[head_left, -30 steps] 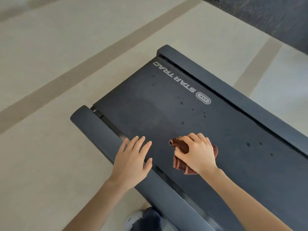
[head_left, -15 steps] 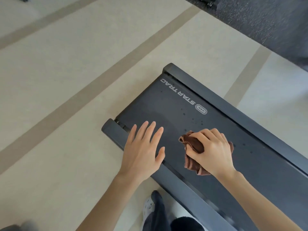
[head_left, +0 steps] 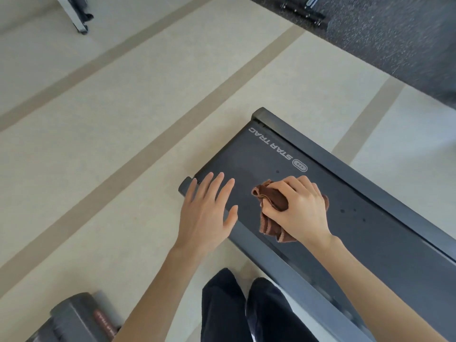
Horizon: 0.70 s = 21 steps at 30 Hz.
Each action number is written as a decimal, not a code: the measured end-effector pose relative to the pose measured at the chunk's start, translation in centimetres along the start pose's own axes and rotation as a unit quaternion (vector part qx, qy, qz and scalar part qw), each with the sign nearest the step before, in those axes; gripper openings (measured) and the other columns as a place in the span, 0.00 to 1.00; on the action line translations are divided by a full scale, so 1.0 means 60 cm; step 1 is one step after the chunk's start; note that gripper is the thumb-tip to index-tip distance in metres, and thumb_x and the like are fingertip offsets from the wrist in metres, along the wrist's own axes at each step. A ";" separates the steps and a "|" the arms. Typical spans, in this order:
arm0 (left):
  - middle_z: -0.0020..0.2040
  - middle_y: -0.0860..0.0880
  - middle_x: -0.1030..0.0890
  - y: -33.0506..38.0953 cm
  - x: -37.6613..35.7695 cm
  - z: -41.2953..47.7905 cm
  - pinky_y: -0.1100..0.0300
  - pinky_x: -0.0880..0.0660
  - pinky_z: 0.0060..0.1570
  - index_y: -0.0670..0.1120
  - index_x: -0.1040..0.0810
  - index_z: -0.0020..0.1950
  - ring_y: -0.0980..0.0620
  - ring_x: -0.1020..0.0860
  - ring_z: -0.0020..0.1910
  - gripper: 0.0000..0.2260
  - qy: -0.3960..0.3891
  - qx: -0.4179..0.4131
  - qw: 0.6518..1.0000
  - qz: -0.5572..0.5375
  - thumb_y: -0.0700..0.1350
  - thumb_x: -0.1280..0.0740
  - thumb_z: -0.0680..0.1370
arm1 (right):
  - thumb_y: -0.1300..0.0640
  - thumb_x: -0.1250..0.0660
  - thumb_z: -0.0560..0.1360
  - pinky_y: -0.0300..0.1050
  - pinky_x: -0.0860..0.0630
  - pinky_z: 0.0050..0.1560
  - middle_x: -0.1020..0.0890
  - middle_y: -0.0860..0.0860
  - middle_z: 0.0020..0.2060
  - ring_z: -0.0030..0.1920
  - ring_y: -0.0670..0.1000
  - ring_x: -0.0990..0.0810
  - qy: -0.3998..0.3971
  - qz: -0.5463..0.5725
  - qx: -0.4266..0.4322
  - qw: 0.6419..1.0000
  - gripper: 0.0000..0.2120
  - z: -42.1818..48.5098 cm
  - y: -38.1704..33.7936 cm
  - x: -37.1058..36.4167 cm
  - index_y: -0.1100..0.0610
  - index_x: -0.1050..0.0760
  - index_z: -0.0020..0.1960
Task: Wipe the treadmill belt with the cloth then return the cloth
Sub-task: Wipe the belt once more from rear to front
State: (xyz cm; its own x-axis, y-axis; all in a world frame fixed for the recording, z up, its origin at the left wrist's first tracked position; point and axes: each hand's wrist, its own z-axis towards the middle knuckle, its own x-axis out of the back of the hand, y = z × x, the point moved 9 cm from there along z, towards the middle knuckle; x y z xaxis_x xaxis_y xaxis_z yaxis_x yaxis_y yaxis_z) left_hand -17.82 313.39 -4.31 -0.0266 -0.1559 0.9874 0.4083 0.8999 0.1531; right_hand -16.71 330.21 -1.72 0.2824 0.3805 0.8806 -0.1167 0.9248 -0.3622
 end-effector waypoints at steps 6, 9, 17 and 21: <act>0.65 0.43 0.24 -0.014 0.019 0.001 0.42 0.33 0.64 0.45 0.26 0.67 0.41 0.27 0.65 0.24 -0.030 -0.025 0.999 -0.016 0.55 0.44 0.76 | 0.46 0.35 0.69 0.47 0.28 0.41 0.20 0.47 0.38 0.40 0.55 0.24 0.019 0.008 -0.030 0.999 0.12 0.006 -0.029 0.039 0.52 0.19 0.43; 0.66 0.43 0.24 -0.051 0.026 0.018 0.43 0.33 0.64 0.45 0.26 0.67 0.42 0.27 0.66 0.25 -0.043 -0.051 0.998 -0.013 0.55 0.47 0.76 | 0.45 0.37 0.69 0.47 0.29 0.41 0.20 0.47 0.38 0.40 0.54 0.25 0.008 0.001 -0.046 0.999 0.13 0.022 -0.055 0.020 0.52 0.19 0.44; 0.69 0.45 0.28 -0.224 0.070 0.070 0.44 0.34 0.66 0.47 0.29 0.70 0.43 0.30 0.68 0.24 -0.086 -0.155 0.984 -0.020 0.55 0.48 0.78 | 0.44 0.37 0.69 0.47 0.29 0.42 0.20 0.47 0.39 0.41 0.54 0.25 0.043 -0.025 -0.146 0.988 0.14 0.089 -0.159 -0.043 0.52 0.19 0.44; 0.70 0.46 0.29 -0.310 0.107 0.102 0.46 0.37 0.68 0.47 0.30 0.71 0.44 0.33 0.70 0.25 -0.088 -0.206 0.975 -0.013 0.55 0.49 0.78 | 0.42 0.38 0.69 0.48 0.28 0.44 0.19 0.47 0.41 0.43 0.54 0.25 0.069 -0.017 -0.209 0.975 0.16 0.116 -0.207 -0.058 0.52 0.19 0.46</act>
State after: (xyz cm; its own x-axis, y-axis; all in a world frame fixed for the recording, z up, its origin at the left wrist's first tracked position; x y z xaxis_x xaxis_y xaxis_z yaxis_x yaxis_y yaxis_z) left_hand -31.18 298.16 -0.54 -0.1836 -0.0722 0.9803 0.7356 0.6515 0.1858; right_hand -22.86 317.40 1.80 0.4087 0.3198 0.8548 0.2855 0.8448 -0.4526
